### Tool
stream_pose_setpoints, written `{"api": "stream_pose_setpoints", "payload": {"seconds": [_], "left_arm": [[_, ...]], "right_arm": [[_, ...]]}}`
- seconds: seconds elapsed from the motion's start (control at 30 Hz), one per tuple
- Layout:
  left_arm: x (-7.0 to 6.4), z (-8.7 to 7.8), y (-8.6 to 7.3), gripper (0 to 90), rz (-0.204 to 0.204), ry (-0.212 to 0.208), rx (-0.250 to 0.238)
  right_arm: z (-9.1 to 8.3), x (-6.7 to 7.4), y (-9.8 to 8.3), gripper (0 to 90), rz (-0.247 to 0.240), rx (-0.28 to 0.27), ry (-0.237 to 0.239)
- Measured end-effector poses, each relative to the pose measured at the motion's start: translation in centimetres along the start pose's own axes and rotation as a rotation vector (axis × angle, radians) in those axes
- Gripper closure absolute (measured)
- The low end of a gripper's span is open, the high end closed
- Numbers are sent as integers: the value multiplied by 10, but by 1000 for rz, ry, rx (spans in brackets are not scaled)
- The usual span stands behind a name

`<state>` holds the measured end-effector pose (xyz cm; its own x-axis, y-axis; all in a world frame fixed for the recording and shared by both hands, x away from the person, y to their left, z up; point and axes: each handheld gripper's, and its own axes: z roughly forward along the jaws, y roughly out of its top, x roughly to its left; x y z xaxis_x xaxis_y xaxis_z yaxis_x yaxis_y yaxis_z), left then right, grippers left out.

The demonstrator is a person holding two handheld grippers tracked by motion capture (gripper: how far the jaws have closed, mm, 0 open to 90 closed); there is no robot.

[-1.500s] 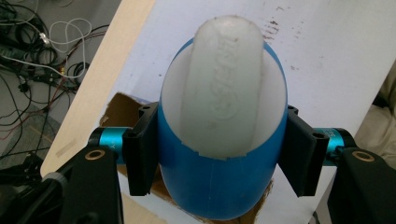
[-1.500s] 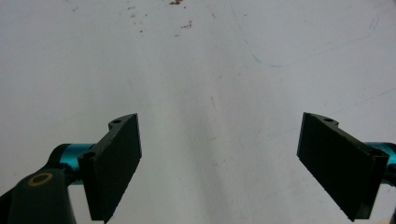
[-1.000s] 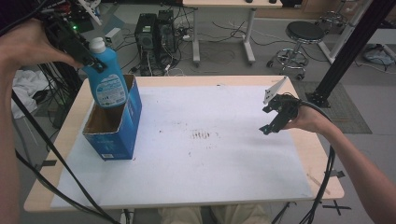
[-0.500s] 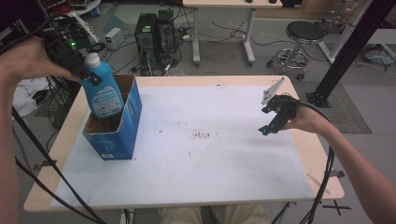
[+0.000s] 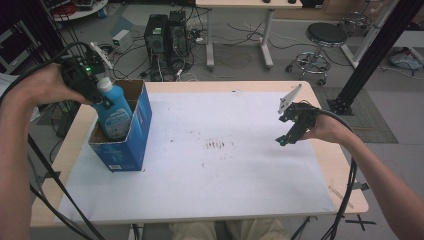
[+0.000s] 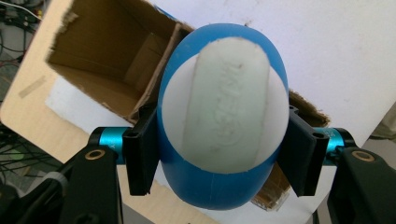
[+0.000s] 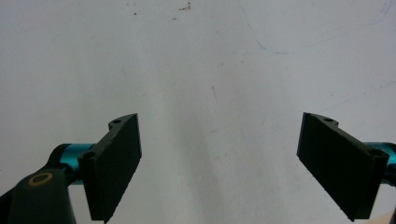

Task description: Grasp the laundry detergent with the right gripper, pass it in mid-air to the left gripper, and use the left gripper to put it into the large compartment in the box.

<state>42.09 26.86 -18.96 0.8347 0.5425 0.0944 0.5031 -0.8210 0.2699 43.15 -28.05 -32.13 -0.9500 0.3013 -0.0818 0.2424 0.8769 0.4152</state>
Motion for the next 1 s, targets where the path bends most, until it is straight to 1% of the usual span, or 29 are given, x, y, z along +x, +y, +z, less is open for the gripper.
{"api": "stream_pose_setpoints", "payload": {"seconds": [0.2, 0.47, 0.7, 0.73, 0.8, 1.0], "left_arm": [[-1, 22, -5, 381, 2, -15, 11], [-4, 44, -11, 381, 32, -15, 38], [-6, 59, -13, 381, 45, -14, 62], [-6, 59, -13, 381, 45, -14, 62], [-7, 65, -13, 381, 47, -14, 73], [-8, 74, -15, 381, 54, -18, 97]], "right_arm": [[0, 0, 0, 130, 1, 2, -2], [0, 1, 0, 130, 0, 0, -1], [0, 2, 1, 130, -4, 3, 0], [0, 2, 1, 130, -4, 3, 0], [-1, 3, 1, 130, -3, 4, 1], [-1, 4, 1, 130, -6, 4, -1]]}}
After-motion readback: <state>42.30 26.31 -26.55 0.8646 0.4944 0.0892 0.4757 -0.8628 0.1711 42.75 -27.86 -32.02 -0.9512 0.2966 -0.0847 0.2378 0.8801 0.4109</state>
